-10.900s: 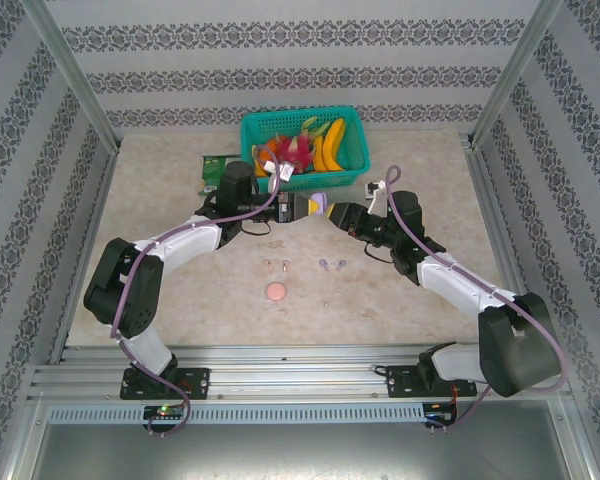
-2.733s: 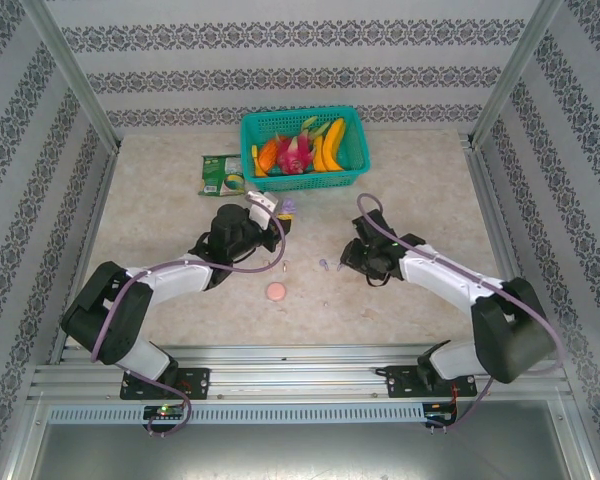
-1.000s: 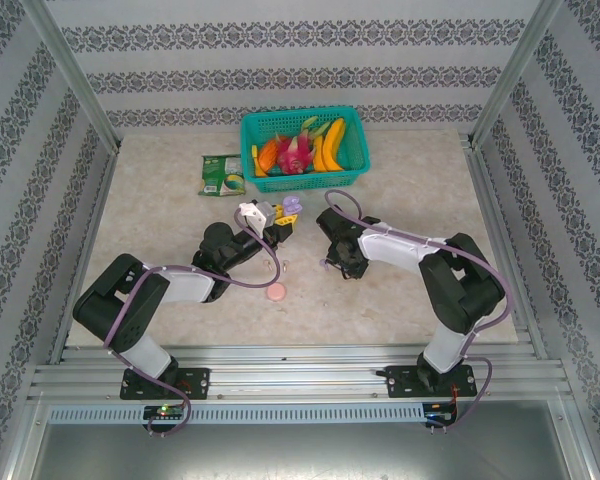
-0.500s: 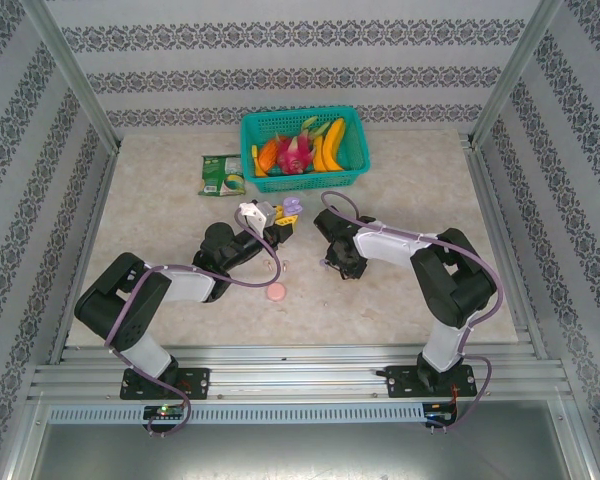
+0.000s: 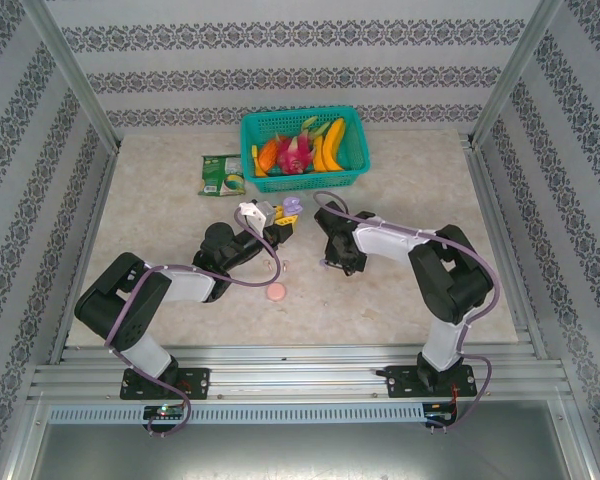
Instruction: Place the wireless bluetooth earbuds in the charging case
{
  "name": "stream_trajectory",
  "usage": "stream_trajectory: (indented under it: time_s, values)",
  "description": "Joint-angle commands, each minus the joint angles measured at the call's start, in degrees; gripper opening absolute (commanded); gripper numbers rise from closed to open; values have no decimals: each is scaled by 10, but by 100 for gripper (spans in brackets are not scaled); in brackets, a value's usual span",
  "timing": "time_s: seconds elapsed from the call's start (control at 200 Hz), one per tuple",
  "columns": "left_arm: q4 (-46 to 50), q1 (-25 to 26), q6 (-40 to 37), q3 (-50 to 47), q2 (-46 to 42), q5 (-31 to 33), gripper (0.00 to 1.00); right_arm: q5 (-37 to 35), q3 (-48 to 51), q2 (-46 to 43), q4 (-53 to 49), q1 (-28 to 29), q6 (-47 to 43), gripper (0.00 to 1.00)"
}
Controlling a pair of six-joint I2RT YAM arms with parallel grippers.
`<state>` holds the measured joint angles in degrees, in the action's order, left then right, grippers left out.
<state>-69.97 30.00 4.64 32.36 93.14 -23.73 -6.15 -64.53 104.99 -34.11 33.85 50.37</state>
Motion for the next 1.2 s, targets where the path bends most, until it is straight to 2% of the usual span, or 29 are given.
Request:
stream_trajectory:
  time_s: [0.0,0.2,0.495,0.714,1.194]
  values:
    - [-40,3,12,9,8,-8,0,11,-21,16,-22,-7,-85,24]
    - [-38,4,15,13,11,-10,0,17,-33,31,-44,-9,-118,28]
    - [-39,3,19,20,17,-15,0,37,-33,29,-32,-11,-36,36]
    - [-40,4,20,19,15,-16,0,16,-41,32,-42,-17,19,36]
    - [-47,4,20,14,16,-14,0,11,-58,52,-51,-19,28,34]
